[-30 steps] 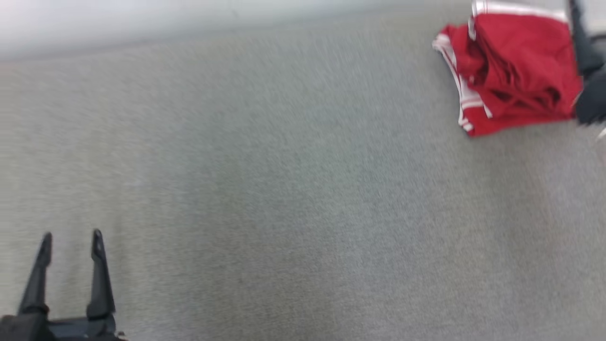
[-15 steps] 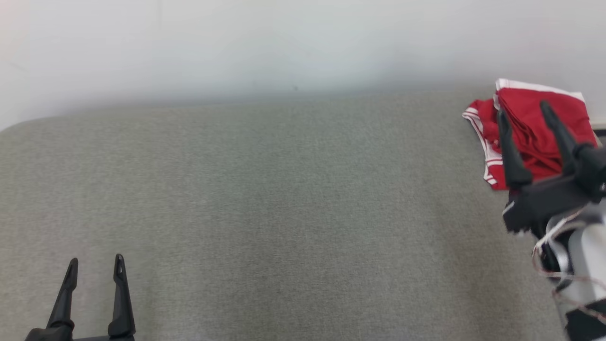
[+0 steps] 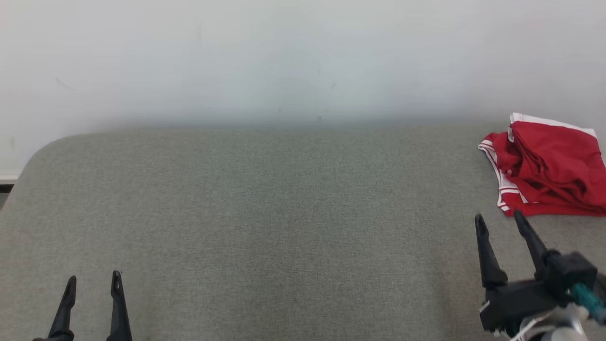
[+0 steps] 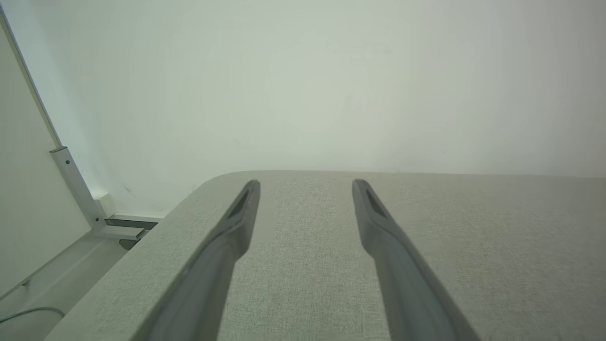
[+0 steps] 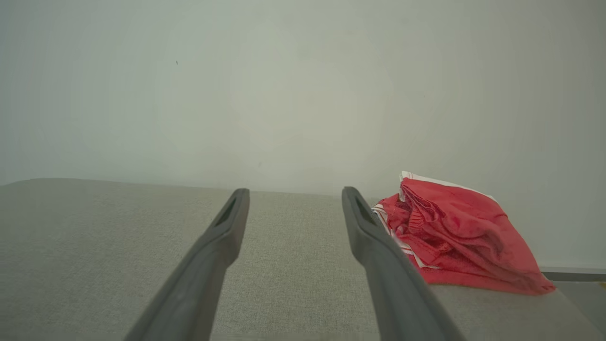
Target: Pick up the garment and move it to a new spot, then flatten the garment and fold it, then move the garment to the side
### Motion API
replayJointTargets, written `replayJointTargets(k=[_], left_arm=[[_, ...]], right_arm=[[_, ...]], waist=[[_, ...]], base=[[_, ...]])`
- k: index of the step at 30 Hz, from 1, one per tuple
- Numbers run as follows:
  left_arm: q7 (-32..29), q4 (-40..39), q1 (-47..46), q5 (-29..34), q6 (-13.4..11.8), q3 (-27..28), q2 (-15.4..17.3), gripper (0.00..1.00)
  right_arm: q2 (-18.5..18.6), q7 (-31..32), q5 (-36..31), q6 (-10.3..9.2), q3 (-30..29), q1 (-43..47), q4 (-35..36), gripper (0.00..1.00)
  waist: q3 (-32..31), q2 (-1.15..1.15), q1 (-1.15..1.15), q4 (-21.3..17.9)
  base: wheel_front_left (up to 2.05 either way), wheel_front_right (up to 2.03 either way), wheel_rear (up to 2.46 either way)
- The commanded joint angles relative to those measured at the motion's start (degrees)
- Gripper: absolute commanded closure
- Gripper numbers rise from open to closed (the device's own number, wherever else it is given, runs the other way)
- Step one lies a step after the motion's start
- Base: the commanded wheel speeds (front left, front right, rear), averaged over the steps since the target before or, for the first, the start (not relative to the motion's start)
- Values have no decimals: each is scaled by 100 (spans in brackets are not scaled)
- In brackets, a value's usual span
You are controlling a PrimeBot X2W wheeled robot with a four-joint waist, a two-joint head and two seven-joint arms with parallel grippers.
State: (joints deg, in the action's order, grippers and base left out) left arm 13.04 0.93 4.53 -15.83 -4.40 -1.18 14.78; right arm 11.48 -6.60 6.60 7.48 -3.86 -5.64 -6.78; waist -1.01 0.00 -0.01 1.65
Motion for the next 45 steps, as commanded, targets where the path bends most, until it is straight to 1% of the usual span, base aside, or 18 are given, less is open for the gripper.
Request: replayJointTargets(k=[1, 4, 9, 14, 17, 19, 20, 23, 32, 41, 45], left_arm=[[6, 29, 63, -13, -9, 9, 19, 0], [-7, 94, 128, -2, -49, 13, 39, 0], [-90, 148, 177, 83, -113, -2, 106, 0], [-194, 202, 274, 70, -177, 27, 144, 0], [-254, 221, 299, 80, -110, -30, 218, 0], [-282, 195, 313, 90, -67, -63, 257, 0], [-286, 157, 314, 79, 5, -123, 287, 0], [-283, 122, 291, 66, 65, -179, 309, 0], [-305, 137, 340, -38, 61, -217, 275, 0], [-346, 125, 354, -77, 18, -251, 312, 0], [-368, 107, 346, -87, 39, -292, 325, 0]], right_arm=[[-49, -54, -48, 0, -40, 142, 49, 0], [-239, -110, -157, 0, -217, 478, 143, 0], [-459, -166, -187, 0, -343, 901, 168, 0], [-595, -199, -232, 0, -267, 1074, 74, 0], [-649, -186, -278, 0, -202, 1100, 9, 0], [-670, -151, -293, 0, -129, 1102, -23, 0], [-680, -161, -323, 0, -95, 1094, -12, 0], [-696, -131, -347, 0, -70, 1096, -26, 0], [-723, -99, -356, 0, -88, 1161, -78, 0], [-734, -65, -373, 0, -101, 1151, -91, 0], [-734, -61, -376, 0, -110, 1163, -94, 0]], waist=[[-68, 0, 1, 64], [-123, 0, 1, 112], [-176, 0, 1, 160], [-268, 0, 1, 162], [-330, 0, 1, 170], [-362, 0, 1, 174], [-394, 0, 1, 183], [-433, 0, 1, 184], [-495, 0, 1, 148], [-499, 0, 1, 101], [-483, 0, 1, 102]], base=[[0, 0, 0], [0, 0, 0], [0, 0, 0], [0, 0, 0], [0, 0, 0], [0, 0, 0], [0, 0, 0], [0, 0, 0], [0, 0, 0], [0, 0, 0], [0, 0, 0]])
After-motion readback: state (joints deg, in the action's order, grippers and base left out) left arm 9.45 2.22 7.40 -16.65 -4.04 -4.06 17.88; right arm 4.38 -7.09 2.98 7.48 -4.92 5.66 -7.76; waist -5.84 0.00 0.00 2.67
